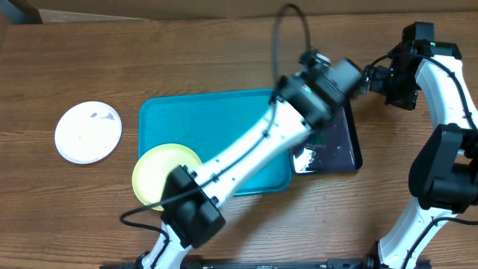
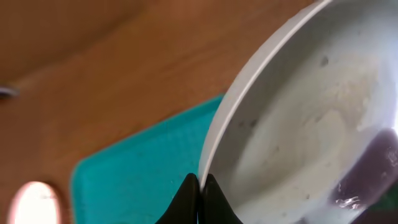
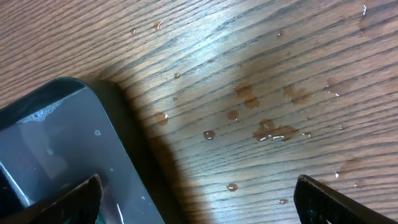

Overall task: Clean dirty plates on tray and stack at the side
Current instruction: 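Carry the plate leftward over the tray toward the first plate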

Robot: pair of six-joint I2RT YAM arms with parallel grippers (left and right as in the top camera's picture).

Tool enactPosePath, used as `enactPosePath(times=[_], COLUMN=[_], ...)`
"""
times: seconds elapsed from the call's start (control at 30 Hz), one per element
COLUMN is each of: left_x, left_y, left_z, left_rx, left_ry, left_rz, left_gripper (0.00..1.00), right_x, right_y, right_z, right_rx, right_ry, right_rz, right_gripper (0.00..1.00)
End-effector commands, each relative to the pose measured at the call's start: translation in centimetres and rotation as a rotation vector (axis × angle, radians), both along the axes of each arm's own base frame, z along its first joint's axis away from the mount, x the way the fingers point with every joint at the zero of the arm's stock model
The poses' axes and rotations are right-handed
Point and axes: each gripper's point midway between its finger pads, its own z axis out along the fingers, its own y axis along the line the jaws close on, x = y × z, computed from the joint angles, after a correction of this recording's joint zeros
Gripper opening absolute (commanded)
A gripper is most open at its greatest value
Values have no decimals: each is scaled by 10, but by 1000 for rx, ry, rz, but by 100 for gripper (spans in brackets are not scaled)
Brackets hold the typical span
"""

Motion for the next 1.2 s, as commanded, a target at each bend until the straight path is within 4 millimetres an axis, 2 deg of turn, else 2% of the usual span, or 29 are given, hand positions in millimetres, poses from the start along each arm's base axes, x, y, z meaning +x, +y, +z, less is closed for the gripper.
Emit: enactPosePath(times=[0.0, 0.1, 0.2, 0.37, 0.5, 0.63, 0.77, 0.97, 1.1, 1.17], left_x=[-11, -28, -38, -41, -33, -22, -6, 9, 20, 31], left_y=[-5, -18, -27, -29, -23, -13, 7, 56, 100, 135], left_z=[56, 71, 78, 78, 71, 49, 16, -37, -44, -41], left_rx=[155, 198, 213, 206, 185, 112, 10, -264, -490, -613], left_ry=[-314, -403, -440, -443, -405, -289, -82, 394, 613, 669], left_rz=[54, 33, 15, 13, 24, 48, 83, 130, 146, 191], left_gripper=[4, 4, 4, 4, 4, 4, 4, 4, 4, 4], right_x=[5, 5, 5, 5, 5, 5, 5, 5, 5, 5], right_y=[-1, -1, -1, -1, -1, -1, -1, -1, -1, -1], right_z=[12, 12, 12, 12, 12, 12, 12, 12, 12, 12], right_rx=[-5, -5, -5, -5, -5, -5, -5, -5, -5, -5], right_ry=[-36, -36, -36, -36, -36, -36, -36, -36, -36, -36], right_rz=[-4, -4, -4, -4, -4, -4, -4, -4, -4, -4], right_gripper=[100, 100, 100, 100, 100, 100, 100, 100, 100, 100])
